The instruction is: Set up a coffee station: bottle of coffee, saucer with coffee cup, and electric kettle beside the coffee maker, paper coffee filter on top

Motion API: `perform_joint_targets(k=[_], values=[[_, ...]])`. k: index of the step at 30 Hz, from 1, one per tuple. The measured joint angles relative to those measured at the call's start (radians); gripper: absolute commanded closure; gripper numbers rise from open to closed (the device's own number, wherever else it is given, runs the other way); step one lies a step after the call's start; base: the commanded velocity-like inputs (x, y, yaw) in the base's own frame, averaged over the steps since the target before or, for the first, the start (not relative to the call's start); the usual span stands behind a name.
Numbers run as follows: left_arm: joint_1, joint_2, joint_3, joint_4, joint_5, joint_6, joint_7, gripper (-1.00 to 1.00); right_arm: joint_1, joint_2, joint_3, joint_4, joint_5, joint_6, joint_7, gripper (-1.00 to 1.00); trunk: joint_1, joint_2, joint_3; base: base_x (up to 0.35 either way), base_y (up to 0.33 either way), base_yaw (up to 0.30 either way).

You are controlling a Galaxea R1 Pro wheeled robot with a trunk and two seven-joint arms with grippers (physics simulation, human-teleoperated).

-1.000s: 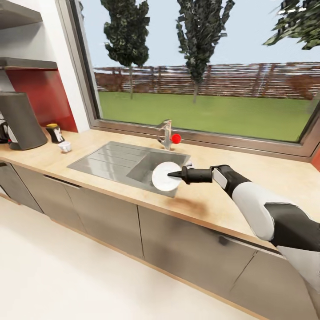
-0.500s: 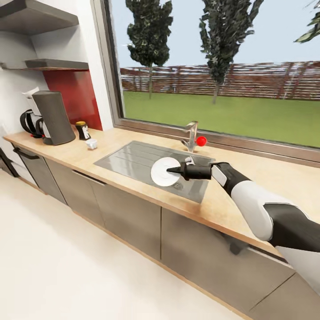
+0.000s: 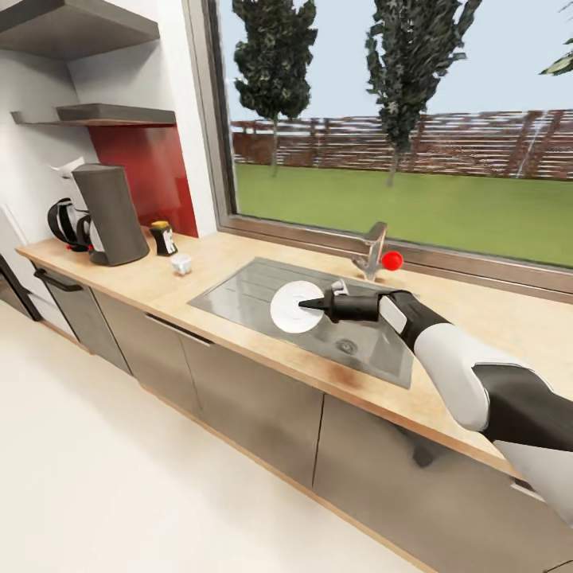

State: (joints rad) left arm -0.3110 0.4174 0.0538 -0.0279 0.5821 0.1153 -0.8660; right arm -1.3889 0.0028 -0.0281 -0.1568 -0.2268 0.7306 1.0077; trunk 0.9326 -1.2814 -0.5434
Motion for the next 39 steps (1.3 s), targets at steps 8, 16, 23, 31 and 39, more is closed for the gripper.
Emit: perform_joint_targets(k=[8,16,23,31,39], values=[[0.0,0.001,0.0,0.0,0.0,0.0,0.0,-1.0,0.0,0.0,0.001,0.0,0.0,0.0,0.0,1.0,0.0,0.0,0.0,0.191,0.263,0.208],[0.0,0.001,0.001,0.0,0.0,0.0,-0.002,-1.0,0.0,0.001,0.001,0.0,0.0,0.0,0.0,1.0,0.0,0.0,0.0,0.182,0.263,0.227],[0.0,0.001,0.001,0.0,0.0,0.0,-0.002,-1.0,0.0,0.001,0.001,0.0,0.0,0.0,0.0,1.0,0.0,0.0,0.0,0.179,0.263,0.035],[0.0,0.001,0.001,0.0,0.0,0.0,-0.002,-1.0,0.0,0.001,0.001,0.0,0.0,0.0,0.0,1.0,0.0,0.0,0.0,0.179,0.263,0.002],[0.0,0.003,0.001,0.0,0.0,0.0,-0.002,-1.0,0.0,0.0,0.001,0.0,-0.001,0.0,0.002,1.0,0.0,0.0,0.0,0.168,0.27,0.0]])
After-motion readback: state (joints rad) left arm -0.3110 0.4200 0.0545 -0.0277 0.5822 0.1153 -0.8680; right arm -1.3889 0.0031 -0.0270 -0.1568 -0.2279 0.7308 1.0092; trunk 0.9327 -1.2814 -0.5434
